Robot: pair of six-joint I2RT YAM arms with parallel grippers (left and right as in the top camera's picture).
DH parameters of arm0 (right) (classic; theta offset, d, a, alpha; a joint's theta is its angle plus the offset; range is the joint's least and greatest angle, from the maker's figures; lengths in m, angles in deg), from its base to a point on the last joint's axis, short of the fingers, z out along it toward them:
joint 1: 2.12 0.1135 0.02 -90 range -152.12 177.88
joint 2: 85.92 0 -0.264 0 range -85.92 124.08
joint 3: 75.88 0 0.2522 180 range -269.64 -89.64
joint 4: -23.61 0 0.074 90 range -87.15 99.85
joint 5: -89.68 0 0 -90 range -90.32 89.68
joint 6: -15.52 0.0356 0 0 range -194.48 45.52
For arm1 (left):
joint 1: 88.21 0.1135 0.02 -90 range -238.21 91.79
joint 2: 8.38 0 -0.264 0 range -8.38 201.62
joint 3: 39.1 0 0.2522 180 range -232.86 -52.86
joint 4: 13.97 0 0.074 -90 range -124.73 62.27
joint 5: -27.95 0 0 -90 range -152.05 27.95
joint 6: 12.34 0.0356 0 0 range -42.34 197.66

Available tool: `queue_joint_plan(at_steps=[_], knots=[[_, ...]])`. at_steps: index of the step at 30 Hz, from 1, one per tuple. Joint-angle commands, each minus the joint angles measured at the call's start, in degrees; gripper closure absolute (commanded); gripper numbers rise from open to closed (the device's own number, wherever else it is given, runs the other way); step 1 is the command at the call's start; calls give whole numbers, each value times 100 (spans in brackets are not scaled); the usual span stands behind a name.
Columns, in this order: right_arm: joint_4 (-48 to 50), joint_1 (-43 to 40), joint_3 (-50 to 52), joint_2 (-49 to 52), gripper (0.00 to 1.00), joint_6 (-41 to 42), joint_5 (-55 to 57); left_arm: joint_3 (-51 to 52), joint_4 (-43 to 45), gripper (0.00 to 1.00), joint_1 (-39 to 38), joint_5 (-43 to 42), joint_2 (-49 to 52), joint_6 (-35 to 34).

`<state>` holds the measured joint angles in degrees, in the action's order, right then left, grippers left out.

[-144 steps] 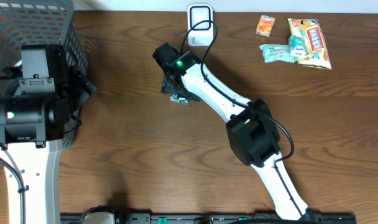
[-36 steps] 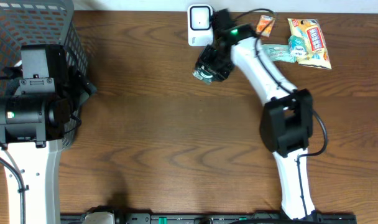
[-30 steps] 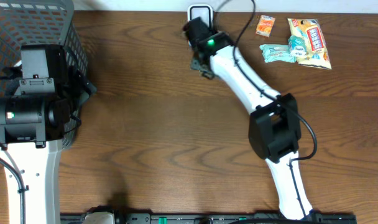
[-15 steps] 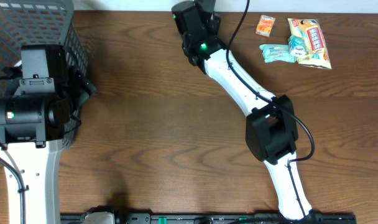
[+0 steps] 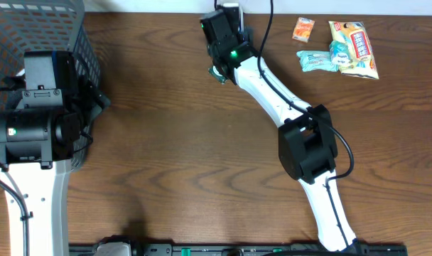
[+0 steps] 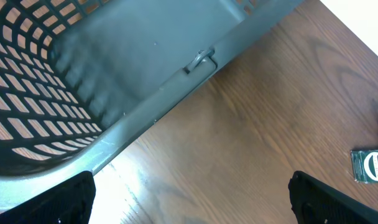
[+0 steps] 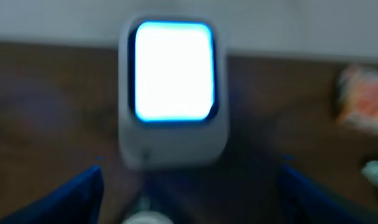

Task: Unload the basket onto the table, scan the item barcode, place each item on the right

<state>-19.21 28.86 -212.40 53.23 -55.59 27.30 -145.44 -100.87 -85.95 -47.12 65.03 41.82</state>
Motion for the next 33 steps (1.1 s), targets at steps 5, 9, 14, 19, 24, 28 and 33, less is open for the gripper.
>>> queue_joint_plan(at_steps=[5, 9, 14, 19, 24, 28, 33], knots=[[-308, 83, -15, 173, 2, 74, -997, -33, -15, 2, 42, 57, 0, -26], [-431, 55, -15, 339, 3, 293, -1054, -33, -15, 2, 42, 57, 0, -26], [-723, 90, -13, 391, 9, 1349, -1064, -33, -15, 2, 42, 57, 0, -26], [-796, 160, -13, 435, 7, 2365, -955, -33, -15, 2, 42, 57, 0, -26], [-898, 175, -13, 632, 2, 3163, -719, -33, -15, 2, 42, 57, 0, -26], [-1082, 175, -11, 789, 4, 3357, -721, -33, -15, 2, 42, 57, 0, -26], [-1412, 175, -13, 787, 8, 3359, -621, -33, -15, 2, 42, 57, 0, -26]])
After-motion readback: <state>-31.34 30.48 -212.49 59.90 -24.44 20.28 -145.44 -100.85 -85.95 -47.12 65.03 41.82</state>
